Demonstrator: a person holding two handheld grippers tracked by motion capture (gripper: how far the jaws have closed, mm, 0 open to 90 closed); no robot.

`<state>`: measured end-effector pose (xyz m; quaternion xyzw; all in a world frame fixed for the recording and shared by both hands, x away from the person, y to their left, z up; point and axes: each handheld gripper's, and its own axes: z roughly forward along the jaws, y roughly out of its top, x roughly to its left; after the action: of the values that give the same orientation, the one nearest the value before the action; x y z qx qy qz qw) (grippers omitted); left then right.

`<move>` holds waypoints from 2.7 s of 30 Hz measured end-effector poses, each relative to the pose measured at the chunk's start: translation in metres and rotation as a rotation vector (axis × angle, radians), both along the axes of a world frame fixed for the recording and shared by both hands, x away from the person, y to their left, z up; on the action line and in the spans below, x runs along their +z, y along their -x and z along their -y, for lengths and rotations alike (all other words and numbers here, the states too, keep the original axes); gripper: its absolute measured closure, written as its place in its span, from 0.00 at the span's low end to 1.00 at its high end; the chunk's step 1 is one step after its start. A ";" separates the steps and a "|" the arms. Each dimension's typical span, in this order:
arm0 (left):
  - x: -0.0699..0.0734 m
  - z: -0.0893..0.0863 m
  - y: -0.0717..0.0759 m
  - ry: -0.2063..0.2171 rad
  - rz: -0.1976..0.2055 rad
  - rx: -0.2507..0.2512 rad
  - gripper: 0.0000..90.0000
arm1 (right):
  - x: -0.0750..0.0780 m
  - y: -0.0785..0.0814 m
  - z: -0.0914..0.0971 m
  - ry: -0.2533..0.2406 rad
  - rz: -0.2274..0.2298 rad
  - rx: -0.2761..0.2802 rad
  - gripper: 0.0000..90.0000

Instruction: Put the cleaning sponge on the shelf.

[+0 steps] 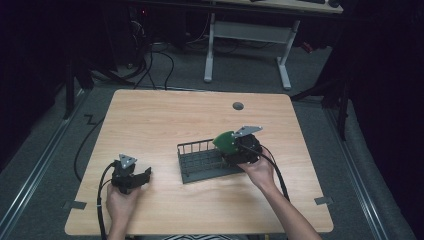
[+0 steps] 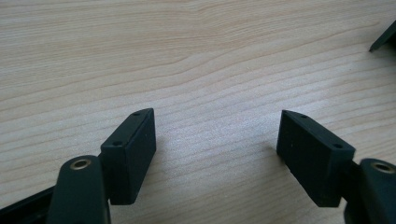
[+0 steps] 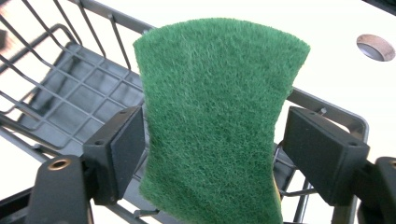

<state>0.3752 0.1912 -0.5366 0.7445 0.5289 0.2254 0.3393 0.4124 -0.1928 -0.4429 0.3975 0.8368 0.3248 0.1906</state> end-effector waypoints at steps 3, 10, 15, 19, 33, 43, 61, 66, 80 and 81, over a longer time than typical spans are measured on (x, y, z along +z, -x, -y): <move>0.000 0.000 0.000 0.002 0.000 0.000 0.32 | 0.004 0.001 0.003 -0.016 0.005 -0.004 0.22; 0.000 0.000 0.000 0.001 0.000 0.000 0.32 | 0.012 0.007 0.012 -0.049 0.026 -0.012 0.24; 0.000 0.000 0.000 0.000 0.001 0.000 0.32 | 0.017 0.011 0.019 -0.070 0.072 -0.021 0.30; 0.000 0.000 0.000 0.001 0.001 0.001 0.32 | 0.021 0.015 0.025 -0.091 0.082 -0.029 0.32; 0.000 0.000 0.000 0.000 0.000 0.000 0.32 | 0.021 0.023 0.058 -0.140 0.098 -0.093 0.36; 0.000 0.000 0.000 -0.002 0.000 -0.001 0.32 | 0.027 0.030 0.073 -0.142 0.123 -0.129 0.36; 0.000 0.001 0.000 -0.009 0.000 -0.002 0.32 | 0.028 0.044 0.110 -0.200 0.132 -0.204 0.37; 0.000 0.000 0.000 -0.007 0.000 -0.002 0.32 | 0.024 0.049 0.121 -0.212 0.128 -0.228 0.37; 0.000 0.000 0.000 -0.006 0.000 -0.002 0.32 | 0.013 0.065 0.148 -0.240 0.123 -0.274 0.37; 0.000 0.000 0.000 -0.006 -0.001 -0.003 0.32 | 0.012 0.066 0.149 -0.239 0.120 -0.277 0.37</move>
<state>0.3751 0.1909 -0.5366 0.7463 0.5274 0.2264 0.3371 0.3465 -0.3420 -0.4306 0.5087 0.7166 0.4158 0.2342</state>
